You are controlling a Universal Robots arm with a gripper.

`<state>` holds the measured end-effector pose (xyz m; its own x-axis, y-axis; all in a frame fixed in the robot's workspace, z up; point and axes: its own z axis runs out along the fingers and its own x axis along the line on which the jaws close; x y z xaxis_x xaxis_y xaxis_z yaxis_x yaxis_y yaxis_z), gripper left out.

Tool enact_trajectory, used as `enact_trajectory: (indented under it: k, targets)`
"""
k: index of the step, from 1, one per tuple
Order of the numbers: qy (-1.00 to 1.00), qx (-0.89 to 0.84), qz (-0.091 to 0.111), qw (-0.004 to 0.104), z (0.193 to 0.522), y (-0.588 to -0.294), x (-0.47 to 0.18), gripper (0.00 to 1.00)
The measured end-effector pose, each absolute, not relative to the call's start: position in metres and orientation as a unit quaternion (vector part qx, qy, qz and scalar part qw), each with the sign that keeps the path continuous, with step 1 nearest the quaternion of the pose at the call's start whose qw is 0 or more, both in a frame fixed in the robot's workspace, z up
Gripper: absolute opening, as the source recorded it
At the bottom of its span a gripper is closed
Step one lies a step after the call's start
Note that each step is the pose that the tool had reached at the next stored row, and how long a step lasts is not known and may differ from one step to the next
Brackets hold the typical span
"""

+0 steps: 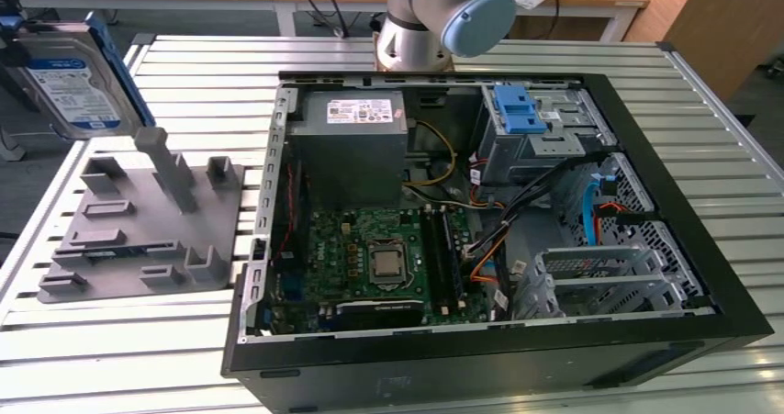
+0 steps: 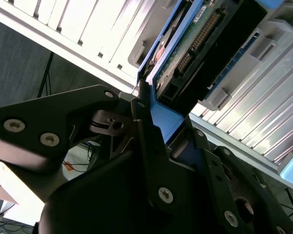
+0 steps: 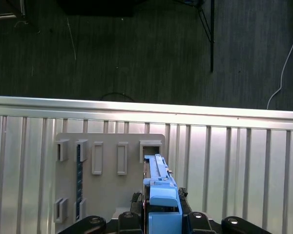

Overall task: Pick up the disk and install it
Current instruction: 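Pick up the disk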

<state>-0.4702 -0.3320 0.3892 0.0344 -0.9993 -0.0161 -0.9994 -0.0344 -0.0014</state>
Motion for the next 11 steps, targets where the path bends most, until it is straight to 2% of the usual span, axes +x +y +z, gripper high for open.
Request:
enact_trajectory:
  k: [11]
  targets:
    - [0.695, -0.719, 0.005, 0.006, 0.3976, -0.3319, -0.4702, 0.36]
